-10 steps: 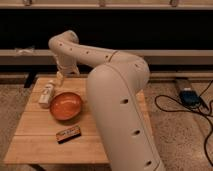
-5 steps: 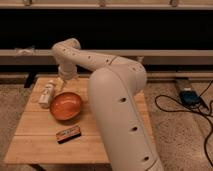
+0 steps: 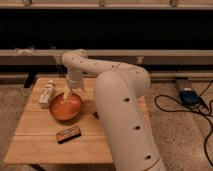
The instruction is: Pick up the ceramic bowl
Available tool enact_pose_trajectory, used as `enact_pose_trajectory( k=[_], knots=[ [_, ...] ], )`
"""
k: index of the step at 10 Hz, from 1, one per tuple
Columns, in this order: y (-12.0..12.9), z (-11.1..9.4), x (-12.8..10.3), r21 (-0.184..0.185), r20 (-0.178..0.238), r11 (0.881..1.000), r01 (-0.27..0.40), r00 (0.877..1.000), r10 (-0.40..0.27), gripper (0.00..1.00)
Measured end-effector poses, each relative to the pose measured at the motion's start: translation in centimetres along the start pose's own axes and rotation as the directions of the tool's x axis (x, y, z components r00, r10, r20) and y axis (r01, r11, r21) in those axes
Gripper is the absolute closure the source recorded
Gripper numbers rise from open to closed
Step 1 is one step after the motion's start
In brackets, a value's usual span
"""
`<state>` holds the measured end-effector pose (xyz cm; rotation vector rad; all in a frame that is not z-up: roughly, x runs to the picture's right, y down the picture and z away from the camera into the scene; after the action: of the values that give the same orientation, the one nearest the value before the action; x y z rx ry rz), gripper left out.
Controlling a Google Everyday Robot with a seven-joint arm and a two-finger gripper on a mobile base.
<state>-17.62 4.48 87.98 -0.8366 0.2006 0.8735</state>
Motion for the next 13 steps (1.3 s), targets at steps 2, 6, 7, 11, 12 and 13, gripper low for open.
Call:
enact_pose_trajectory(
  k=[2, 6, 7, 11, 12, 13],
  knots=[
    [0.0, 0.7, 0.9, -0.003, -0.018, 1.000, -0.013, 1.000, 0.013, 0.20],
    [0.8, 2.5, 1.3, -0.027, -0.068, 1.000, 0.006, 0.998, -0.008, 0.20],
    [0.9, 3.3, 1.4, -0.034, -0.083, 0.999, 0.007, 0.996, -0.010, 0.20],
    [0.6, 5.3, 2.2, -0.034, -0.119, 0.999, -0.013, 0.993, 0.009, 0.20],
    [0.5, 5.5, 2.3, -0.035, -0.123, 0.999, -0.019, 0.992, 0.015, 0.22],
    [0.2, 5.5, 2.5, -0.038, -0.123, 0.999, -0.027, 0.992, 0.022, 0.30]
  ],
)
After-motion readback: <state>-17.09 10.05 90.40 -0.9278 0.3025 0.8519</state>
